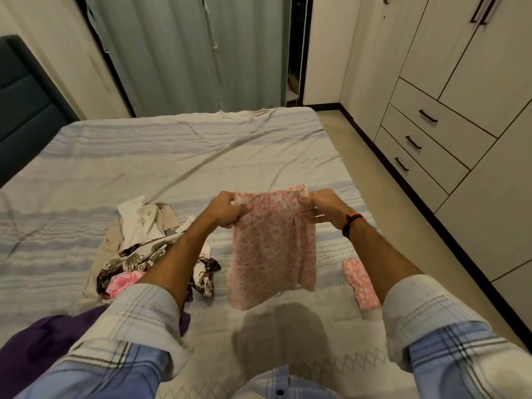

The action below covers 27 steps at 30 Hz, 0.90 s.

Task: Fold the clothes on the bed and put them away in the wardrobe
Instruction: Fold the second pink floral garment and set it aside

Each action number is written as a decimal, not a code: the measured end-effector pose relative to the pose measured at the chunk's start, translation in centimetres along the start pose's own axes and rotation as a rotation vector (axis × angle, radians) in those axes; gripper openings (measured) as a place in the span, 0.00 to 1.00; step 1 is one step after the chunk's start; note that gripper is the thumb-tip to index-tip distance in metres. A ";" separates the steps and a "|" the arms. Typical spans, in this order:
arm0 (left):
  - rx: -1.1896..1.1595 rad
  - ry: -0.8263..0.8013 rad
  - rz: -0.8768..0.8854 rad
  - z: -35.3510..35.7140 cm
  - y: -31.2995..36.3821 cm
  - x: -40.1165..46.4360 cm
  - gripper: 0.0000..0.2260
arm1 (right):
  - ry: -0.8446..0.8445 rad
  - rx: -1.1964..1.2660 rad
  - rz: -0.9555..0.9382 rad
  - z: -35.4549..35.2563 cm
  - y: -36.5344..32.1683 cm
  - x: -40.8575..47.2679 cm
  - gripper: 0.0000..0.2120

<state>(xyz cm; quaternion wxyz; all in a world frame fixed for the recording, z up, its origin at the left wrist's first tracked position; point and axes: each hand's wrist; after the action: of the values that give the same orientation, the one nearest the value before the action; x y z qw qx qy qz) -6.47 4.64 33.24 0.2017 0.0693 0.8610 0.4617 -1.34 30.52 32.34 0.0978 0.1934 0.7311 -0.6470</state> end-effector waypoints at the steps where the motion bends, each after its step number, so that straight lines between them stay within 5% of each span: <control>1: 0.003 -0.004 -0.013 0.1 -0.1 0.4 0.10 | -0.002 -0.004 0.007 -0.1 0.1 0.2 0.11; 5: -0.001 -0.011 -0.062 0.5 -0.7 2.5 0.11 | -0.007 -0.039 0.054 -0.1 0.4 2.0 0.04; 9: -0.086 0.022 -0.122 0.8 -0.6 5.3 0.02 | 0.016 -0.073 0.070 0.4 -0.3 4.6 0.09; 15: -0.050 0.160 -0.032 -0.6 0.2 11.3 0.22 | 0.064 -0.077 -0.032 0.5 -3.3 10.4 0.06; 19: 0.027 0.269 0.029 -2.2 2.1 15.4 0.19 | 0.107 -0.086 -0.144 -0.1 -5.6 14.9 0.03; 27: 0.094 0.348 0.152 -1.9 1.4 17.3 0.09 | 0.113 -0.046 -0.208 -0.8 -5.5 16.9 0.20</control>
<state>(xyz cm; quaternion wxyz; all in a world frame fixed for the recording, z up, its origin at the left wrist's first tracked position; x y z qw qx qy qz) -23.04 9.28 30.42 0.0107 0.0627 0.8958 0.4399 -18.85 33.51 30.79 -0.0068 0.1502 0.7662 -0.6248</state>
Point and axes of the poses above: each hand's wrist, its own x-axis towards the middle knuckle, its own z-axis out of the palm, y = z × x, and after that the axes turned 1 degree about z, right-handed
